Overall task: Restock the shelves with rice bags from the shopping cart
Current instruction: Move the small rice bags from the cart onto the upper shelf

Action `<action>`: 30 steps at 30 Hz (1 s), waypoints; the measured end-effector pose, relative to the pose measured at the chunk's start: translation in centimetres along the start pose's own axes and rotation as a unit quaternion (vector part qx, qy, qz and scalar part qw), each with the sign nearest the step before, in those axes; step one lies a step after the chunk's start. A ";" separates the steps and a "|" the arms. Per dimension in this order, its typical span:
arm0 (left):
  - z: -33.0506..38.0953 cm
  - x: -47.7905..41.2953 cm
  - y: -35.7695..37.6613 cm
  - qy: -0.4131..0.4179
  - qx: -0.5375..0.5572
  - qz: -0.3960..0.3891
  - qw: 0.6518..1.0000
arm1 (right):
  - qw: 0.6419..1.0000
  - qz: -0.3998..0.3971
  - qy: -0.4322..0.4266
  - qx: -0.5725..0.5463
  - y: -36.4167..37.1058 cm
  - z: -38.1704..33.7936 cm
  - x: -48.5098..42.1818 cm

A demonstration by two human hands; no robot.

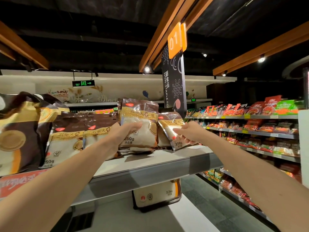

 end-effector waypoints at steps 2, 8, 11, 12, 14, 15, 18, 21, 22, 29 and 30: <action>-0.1 0.0 -0.3 -0.016 0.014 0.018 1.000 | 0.988 -0.039 -0.041 -0.144 0.8 -1.3 1.0; 0.6 0.0 -0.3 0.002 0.031 0.027 0.999 | 0.971 -0.131 -0.109 -0.166 3.9 -6.6 3.0; 0.4 0.1 -0.2 -0.023 0.016 0.002 1.000 | 0.969 -0.115 -0.108 -0.192 4.2 -6.8 2.6; 0.3 0.2 -0.2 -0.037 0.018 -0.004 0.999 | 0.964 -0.108 -0.108 -0.217 4.0 -6.7 2.5; -0.2 0.3 -1.1 -0.066 0.002 0.004 0.998 | 0.959 -0.085 -0.104 -0.248 3.2 -5.8 2.0; -0.5 0.3 -1.7 -0.082 -0.020 0.009 0.996 | 0.961 -0.067 -0.094 -0.250 2.6 -5.0 1.7; -1.6 0.6 -2.6 -0.137 -0.089 -0.022 0.986 | 0.980 -0.036 -0.054 -0.188 1.5 -2.5 1.1; -1.5 0.3 -2.9 -0.150 -0.169 -0.019 0.974 | 0.987 -0.070 -0.037 -0.137 2.4 -1.7 1.1; -1.2 0.2 -2.9 -0.155 -0.225 -0.015 0.962 | 0.989 -0.077 -0.034 -0.125 2.6 -1.7 1.2; 1.9 0.2 -4.0 -0.092 -0.453 0.027 0.887 | 0.999 -0.049 0.011 0.006 3.1 -2.5 1.2; 2.0 0.0 -4.1 -0.083 -0.455 0.026 0.886 | 0.999 -0.043 0.011 0.020 3.1 -2.6 1.1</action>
Point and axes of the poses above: each hand's wrist, its own x-axis away from the middle knuckle, its own y-axis out of the palm, z = x × y, the point moved 7 cm from there along -x, towards the middle knuckle, and after that the axes turned 11 degrees about -z, right-handed, at the moved point
